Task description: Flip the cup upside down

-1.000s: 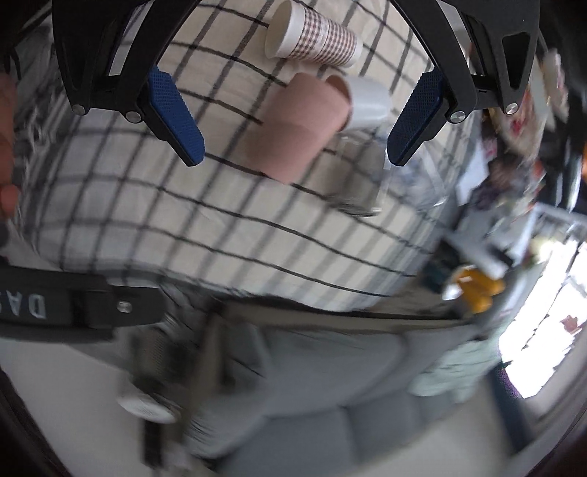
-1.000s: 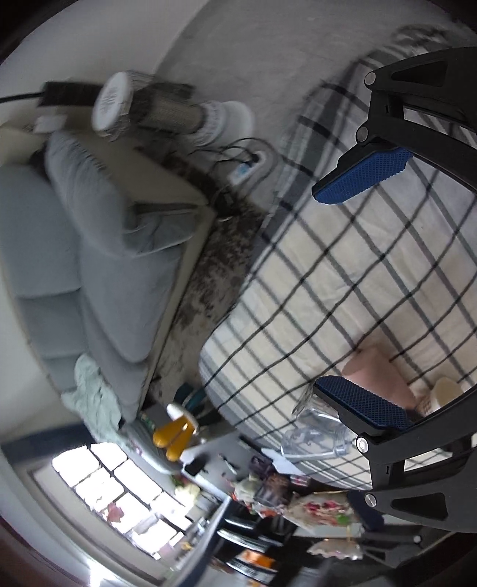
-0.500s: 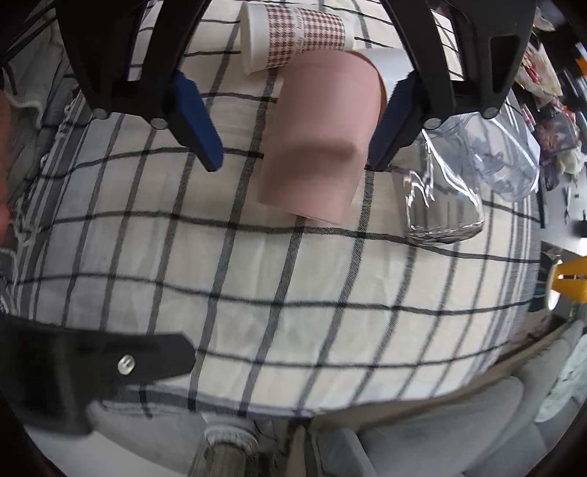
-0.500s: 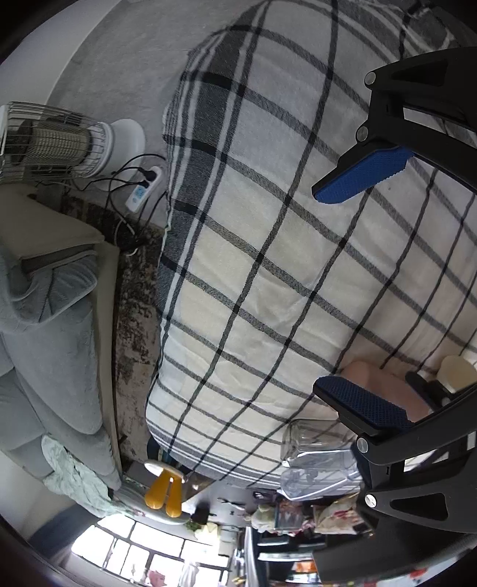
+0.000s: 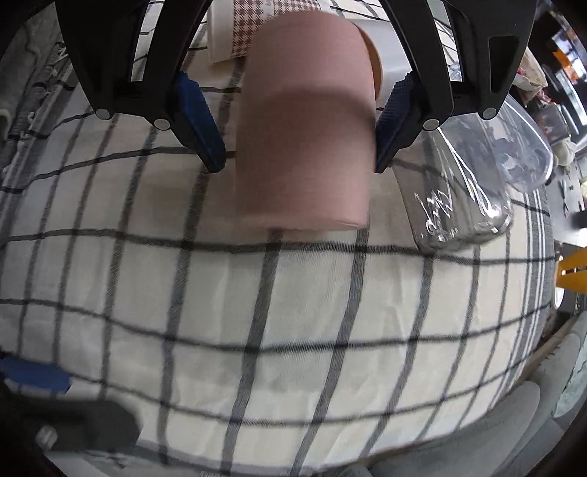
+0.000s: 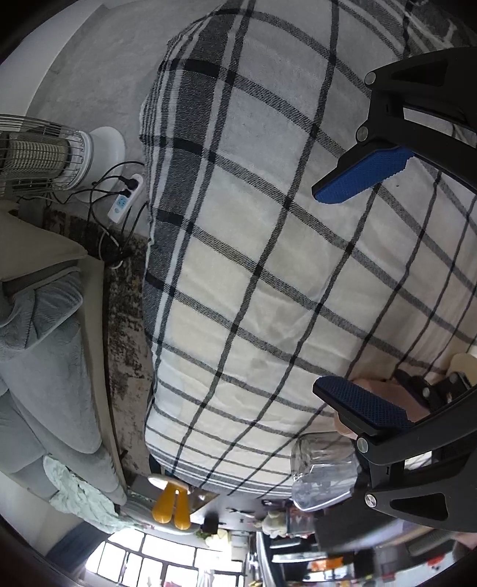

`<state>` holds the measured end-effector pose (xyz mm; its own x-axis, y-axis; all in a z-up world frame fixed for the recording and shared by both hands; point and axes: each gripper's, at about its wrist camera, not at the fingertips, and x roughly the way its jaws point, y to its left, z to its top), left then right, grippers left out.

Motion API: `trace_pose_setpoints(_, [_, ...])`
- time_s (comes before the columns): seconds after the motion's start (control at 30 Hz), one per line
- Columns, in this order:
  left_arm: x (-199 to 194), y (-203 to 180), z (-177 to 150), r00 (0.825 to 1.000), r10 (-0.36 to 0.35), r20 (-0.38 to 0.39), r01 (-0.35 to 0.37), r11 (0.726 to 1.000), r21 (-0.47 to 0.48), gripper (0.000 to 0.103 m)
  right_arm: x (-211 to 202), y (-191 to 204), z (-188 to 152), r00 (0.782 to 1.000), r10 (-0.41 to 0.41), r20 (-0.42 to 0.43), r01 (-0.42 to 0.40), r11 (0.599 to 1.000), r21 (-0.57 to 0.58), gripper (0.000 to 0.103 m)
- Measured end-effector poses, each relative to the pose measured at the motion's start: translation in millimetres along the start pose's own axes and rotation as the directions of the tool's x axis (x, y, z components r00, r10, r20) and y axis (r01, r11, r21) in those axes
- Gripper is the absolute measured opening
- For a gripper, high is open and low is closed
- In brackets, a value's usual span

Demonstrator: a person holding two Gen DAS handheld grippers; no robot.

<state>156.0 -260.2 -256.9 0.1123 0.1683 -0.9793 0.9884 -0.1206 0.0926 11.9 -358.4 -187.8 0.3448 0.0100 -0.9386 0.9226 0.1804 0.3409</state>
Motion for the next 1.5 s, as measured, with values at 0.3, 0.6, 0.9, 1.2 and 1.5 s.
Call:
trace_pose_setpoints(0.3, [22.2, 6.6, -9.5, 0.999, -0.044, 0.0, 0.043, 0.995, -0.086, 0.07, 2.5, 1.0, -1.2, 1.0, -0.005, -0.01, 0.005, 1.0, -0.014, 0.095])
trace_pose_setpoints(0.6, [-7.9, 25.1, -33.2, 0.992, -0.078, 0.098, 0.103, 0.954, -0.28, 0.07, -19.9, -2.9, -2.6, 1.0, 0.017, -0.004, -0.017, 0.997, -0.07, 0.095])
trace_pose_setpoints(0.9, [-57.0, 9.9, -102.6, 0.953, -0.102, 0.285, 0.271, 0.706, -0.654, 0.07, -72.3, 13.7, -9.3, 0.997, 0.069, 0.029, -0.057, 0.951, -0.305, 0.095])
trace_pose_setpoints(1.2, [-71.8, -72.5, -200.6, 0.878, -0.106, 0.467, 0.477, 0.263, -0.839, 0.07, -69.3, 28.7, -53.2, 0.998, 0.026, -0.063, -0.057, 0.825, -0.563, 0.095])
trace_pose_setpoints(1.5, [-29.0, -103.5, -199.2, 0.798, -0.112, 0.592, 0.599, 0.037, -0.8, 0.07, -53.3, 10.3, -65.3, 0.992, -0.085, -0.088, 0.009, 0.767, -0.642, 0.095])
